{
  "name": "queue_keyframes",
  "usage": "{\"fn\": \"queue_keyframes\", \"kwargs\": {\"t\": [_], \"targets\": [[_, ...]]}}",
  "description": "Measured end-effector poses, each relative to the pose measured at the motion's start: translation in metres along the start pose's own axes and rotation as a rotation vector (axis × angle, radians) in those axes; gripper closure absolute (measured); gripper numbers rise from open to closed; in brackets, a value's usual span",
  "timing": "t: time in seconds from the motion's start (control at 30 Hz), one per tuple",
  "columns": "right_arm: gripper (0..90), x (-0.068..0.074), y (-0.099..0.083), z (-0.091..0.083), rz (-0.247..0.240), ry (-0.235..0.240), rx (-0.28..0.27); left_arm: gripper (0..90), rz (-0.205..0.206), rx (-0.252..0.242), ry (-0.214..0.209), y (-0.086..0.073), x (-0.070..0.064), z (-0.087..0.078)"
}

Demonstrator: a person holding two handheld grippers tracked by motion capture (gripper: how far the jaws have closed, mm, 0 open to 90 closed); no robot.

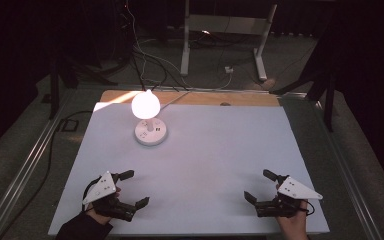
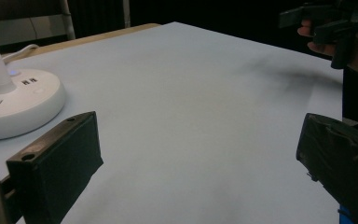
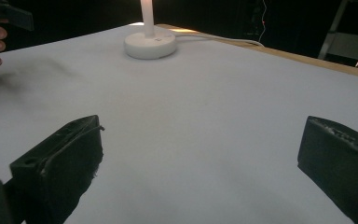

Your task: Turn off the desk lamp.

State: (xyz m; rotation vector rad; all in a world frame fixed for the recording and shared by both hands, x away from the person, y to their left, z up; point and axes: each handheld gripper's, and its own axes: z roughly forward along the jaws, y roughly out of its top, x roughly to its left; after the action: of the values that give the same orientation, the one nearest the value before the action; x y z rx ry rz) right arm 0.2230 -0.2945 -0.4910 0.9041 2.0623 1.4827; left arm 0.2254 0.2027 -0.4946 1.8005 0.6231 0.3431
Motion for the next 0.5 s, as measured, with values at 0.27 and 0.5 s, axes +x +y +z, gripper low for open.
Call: {"fn": "queue_keyframes", "kwargs": {"t": [0.27, 0.5], "targets": [[0.0, 0.0012, 0.0000, -0.0002, -0.005, 0.003, 0.005, 0.6, 0.009, 0.008, -0.004, 0.0001, -0.0013, 0.0004], [0.0, 0.0009, -0.0001, -0.0008, -0.001, -0.001, 0.005, 0.6, 0.034, 0.019, -0.022, 0.0009, -0.0052, 0.0027]]}}
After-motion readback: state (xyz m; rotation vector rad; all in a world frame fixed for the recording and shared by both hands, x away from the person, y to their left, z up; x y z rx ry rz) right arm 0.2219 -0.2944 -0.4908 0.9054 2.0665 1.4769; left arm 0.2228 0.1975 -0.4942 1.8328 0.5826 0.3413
